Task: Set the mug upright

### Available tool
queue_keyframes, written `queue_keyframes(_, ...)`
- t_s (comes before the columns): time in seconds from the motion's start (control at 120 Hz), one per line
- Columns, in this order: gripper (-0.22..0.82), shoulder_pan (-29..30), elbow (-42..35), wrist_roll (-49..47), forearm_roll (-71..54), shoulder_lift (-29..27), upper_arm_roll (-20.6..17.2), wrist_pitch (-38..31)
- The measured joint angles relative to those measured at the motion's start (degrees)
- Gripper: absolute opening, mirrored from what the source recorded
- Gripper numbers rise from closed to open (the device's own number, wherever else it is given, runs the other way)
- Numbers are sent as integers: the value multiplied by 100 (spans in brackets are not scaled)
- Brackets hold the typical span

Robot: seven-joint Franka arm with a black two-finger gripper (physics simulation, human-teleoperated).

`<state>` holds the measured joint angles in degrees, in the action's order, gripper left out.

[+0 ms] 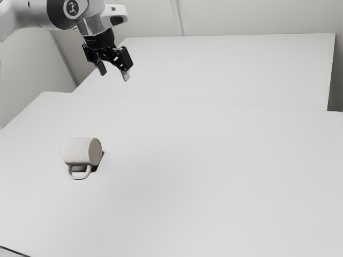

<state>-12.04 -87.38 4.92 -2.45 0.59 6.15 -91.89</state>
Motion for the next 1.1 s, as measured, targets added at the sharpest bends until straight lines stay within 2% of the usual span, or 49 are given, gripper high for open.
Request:
queue_keyframes(0.408,60,138,-65,-72,160,-137,-81,1)
queue_keyframes(0.675,60,171,-604,-134,192,-457,-1,-44)
queue_keyframes(0.9,60,226,-1220,-146,510,-533,597,-143)
queue_keyframes(1.1,60,223,-1596,139,910,-516,1306,-374)
